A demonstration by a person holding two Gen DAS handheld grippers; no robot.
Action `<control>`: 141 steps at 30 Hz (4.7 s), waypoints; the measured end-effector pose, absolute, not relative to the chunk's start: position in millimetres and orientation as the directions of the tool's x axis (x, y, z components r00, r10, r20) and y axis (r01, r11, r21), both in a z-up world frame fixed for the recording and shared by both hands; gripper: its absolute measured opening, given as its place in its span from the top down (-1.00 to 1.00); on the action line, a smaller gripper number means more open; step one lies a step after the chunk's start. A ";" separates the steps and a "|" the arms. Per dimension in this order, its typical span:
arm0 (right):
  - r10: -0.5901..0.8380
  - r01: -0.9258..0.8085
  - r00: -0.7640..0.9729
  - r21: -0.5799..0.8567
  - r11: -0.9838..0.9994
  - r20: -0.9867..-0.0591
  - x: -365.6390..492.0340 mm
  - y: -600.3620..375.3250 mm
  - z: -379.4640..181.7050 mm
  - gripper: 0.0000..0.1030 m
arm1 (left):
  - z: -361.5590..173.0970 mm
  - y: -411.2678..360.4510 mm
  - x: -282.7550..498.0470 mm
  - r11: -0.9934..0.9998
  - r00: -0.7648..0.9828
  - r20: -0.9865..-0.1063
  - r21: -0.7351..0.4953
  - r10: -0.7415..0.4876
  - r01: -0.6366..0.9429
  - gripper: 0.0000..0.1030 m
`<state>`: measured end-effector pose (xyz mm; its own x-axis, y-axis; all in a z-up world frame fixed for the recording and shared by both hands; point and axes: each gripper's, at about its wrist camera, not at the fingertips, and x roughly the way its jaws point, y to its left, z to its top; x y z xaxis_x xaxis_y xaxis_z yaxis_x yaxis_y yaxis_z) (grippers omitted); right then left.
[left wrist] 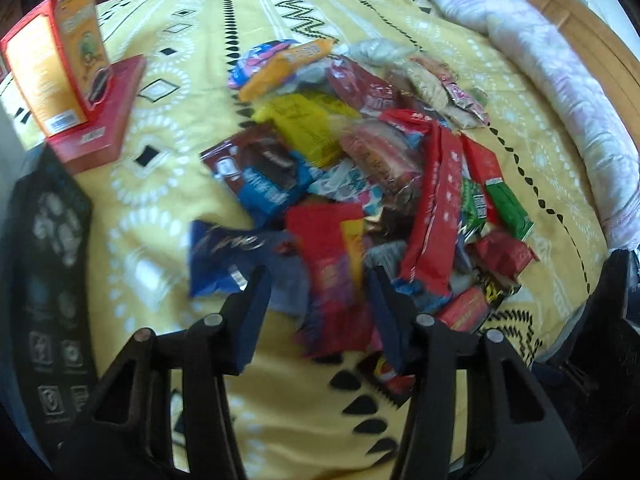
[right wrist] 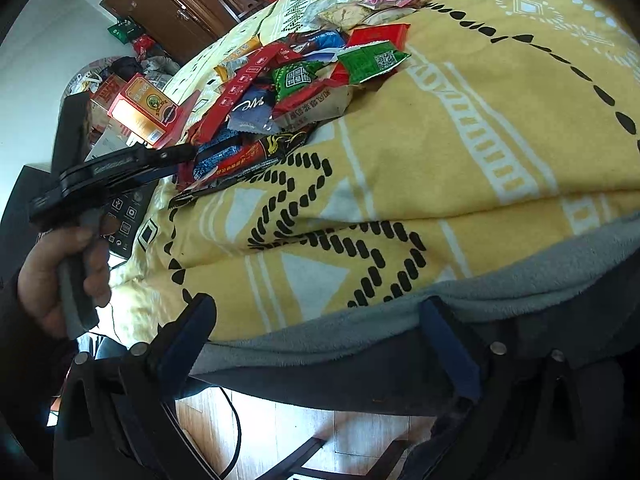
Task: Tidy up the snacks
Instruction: 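Grasp a red packet with the left tool while the right grasps another red packet, then carry both red packets to the glass bowl and open both tools over it, then move both open tools back toward the snack heap on the bed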
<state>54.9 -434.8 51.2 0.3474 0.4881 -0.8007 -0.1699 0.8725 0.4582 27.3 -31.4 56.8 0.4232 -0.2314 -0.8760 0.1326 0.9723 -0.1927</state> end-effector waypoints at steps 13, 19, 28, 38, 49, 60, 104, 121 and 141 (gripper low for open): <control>0.470 -0.197 0.378 0.426 0.883 -0.798 52.4 -429.3 57.4 -1.00 | 52.7 -49.7 30.2 0.972 0.462 -0.861 -0.144 -0.215 0.185 0.44; 0.458 -0.248 0.466 0.385 0.889 -0.757 47.0 -431.9 85.9 -0.93 | 82.3 -32.6 0.4 0.962 0.514 -0.818 -0.170 -0.260 0.215 0.48; 0.434 -0.260 0.471 0.349 0.900 -0.768 116.3 -412.3 89.5 -0.92 | 110.1 -4.7 -20.4 0.948 0.549 -0.773 -0.260 -0.318 0.183 0.48; 0.348 -0.248 0.439 0.261 0.933 -0.829 179.4 -382.8 63.3 -0.71 | 100.5 2.5 -20.9 0.941 0.529 -0.778 -0.300 -0.337 0.158 0.48; 0.355 -0.272 0.483 0.248 0.930 -0.801 150.0 -400.1 80.0 -0.20 | 102.7 -0.2 -26.8 0.936 0.536 -0.768 -0.307 -0.350 0.171 0.48; 0.408 -0.303 0.559 0.281 0.911 -0.722 128.4 -409.2 136.2 -0.20 | 136.9 -0.2 -38.4 0.928 0.592 -0.715 -0.305 -0.372 0.214 0.48; 0.747 -0.889 0.007 0.339 0.309 -0.664 59.1 121.6 302.0 -0.41 | 213.6 377.8 -181.5 0.802 0.760 -0.611 -0.329 0.222 -0.498 -0.08; 0.689 -0.751 0.157 0.367 0.549 -0.708 63.5 -60.8 229.3 -0.62 | 229.9 286.1 -181.4 0.898 0.832 -0.540 -0.293 0.127 -0.328 -0.66; 0.414 -0.305 0.315 0.322 0.896 -0.854 -17.8 -376.9 118.0 -0.64 | 228.8 144.9 -163.5 0.955 0.842 -0.505 -0.296 -0.190 0.038 -0.76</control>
